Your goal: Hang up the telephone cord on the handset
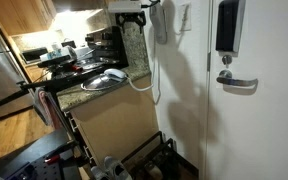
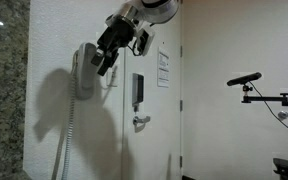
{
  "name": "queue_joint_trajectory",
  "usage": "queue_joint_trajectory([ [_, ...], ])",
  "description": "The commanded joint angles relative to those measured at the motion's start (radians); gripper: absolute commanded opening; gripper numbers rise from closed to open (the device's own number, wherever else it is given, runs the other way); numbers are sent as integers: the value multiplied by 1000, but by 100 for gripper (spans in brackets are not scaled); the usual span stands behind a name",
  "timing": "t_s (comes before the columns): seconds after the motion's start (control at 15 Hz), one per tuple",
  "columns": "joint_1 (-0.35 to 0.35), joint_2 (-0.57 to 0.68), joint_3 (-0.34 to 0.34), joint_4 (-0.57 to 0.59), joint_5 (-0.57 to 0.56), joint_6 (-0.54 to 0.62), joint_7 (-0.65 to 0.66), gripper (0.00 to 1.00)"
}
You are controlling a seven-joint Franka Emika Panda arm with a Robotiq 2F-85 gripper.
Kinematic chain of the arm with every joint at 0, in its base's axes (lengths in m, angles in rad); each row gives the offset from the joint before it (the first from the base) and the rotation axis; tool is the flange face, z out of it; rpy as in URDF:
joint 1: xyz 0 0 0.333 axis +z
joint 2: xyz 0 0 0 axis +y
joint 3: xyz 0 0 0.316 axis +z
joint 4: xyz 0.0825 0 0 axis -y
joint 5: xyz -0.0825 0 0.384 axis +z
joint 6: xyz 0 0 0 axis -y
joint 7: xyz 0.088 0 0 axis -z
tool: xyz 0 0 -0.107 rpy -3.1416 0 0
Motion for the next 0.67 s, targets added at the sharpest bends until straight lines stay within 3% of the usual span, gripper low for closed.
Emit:
queue_joint_trajectory([
  [0.0,-20,13,22,27,64,-47,-42,100],
  [0.53,-7,6,11,3,43,-10,-17,100],
  [0.6,-5,-14,16,-23,41,46,-61,100],
])
